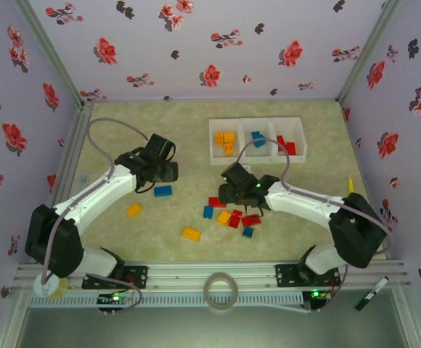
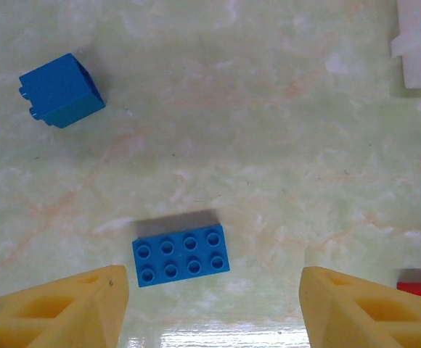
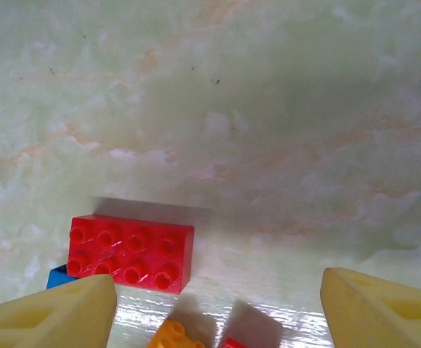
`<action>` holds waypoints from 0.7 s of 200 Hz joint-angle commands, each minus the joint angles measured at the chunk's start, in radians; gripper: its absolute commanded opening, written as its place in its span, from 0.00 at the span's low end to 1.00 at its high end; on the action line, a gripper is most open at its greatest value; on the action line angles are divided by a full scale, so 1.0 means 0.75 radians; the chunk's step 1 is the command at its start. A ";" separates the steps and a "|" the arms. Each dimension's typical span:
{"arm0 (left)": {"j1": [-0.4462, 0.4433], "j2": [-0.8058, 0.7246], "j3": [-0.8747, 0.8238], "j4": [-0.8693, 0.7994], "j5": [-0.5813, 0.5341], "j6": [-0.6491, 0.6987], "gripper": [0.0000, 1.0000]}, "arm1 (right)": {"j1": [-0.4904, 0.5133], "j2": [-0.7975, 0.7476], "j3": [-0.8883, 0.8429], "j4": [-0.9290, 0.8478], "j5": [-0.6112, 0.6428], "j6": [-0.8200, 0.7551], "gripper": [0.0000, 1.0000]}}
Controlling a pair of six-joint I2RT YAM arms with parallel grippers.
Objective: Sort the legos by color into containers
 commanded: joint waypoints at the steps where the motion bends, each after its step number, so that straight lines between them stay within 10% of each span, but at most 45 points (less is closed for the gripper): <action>1: 0.015 -0.046 -0.036 0.004 -0.025 -0.013 0.64 | 0.038 0.079 0.084 0.037 0.081 0.113 0.77; 140: 0.039 -0.202 -0.128 0.007 0.005 0.000 0.66 | 0.152 0.430 0.292 -0.043 0.124 0.171 0.83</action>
